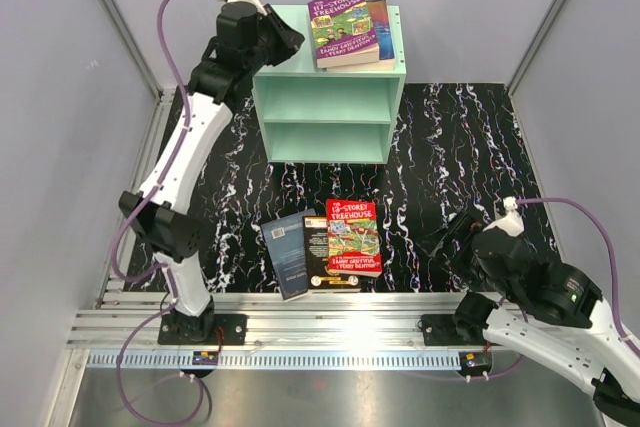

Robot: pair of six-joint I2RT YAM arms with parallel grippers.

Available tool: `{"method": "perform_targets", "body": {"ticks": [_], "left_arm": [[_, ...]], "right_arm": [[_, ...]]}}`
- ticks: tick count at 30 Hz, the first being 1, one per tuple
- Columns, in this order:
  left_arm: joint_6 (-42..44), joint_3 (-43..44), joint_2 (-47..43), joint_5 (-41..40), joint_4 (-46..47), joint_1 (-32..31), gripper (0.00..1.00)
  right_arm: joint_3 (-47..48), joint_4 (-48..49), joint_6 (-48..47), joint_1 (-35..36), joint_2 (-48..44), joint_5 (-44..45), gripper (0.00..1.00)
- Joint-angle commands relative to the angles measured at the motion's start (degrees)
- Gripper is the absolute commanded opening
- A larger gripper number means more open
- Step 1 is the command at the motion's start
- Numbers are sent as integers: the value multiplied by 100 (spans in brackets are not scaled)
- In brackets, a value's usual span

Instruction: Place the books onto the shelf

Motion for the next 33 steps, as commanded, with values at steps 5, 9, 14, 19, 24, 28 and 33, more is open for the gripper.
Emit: {"method": "perform_targets", "body": {"ticks": [5,9,14,19,24,28,33], "left_arm": [[259,859,776,-390,388,-228,21],[250,877,926,-539,423,-316,21],[250,903,1014,-549,589,-334,22],[267,1183,1207,-400,730,-334,22],[233,1466,1454,-92,836,-343,24],[180,1457,1577,145,950,-334,25],[267,1457,1464,164,933,-343,27]], "right_arm": [[2,14,-52,33,-148,112,100],[2,-83,-61,33,-227,165,100],[-33,-92,-88,33,-236,209,100],[-95,14,-123,33,-192,191,100],[-139,84,-149,33,-157,182,100],[-156,84,-158,33,-183,182,100],[-174,58,-158,33,-218,182,100]]}}
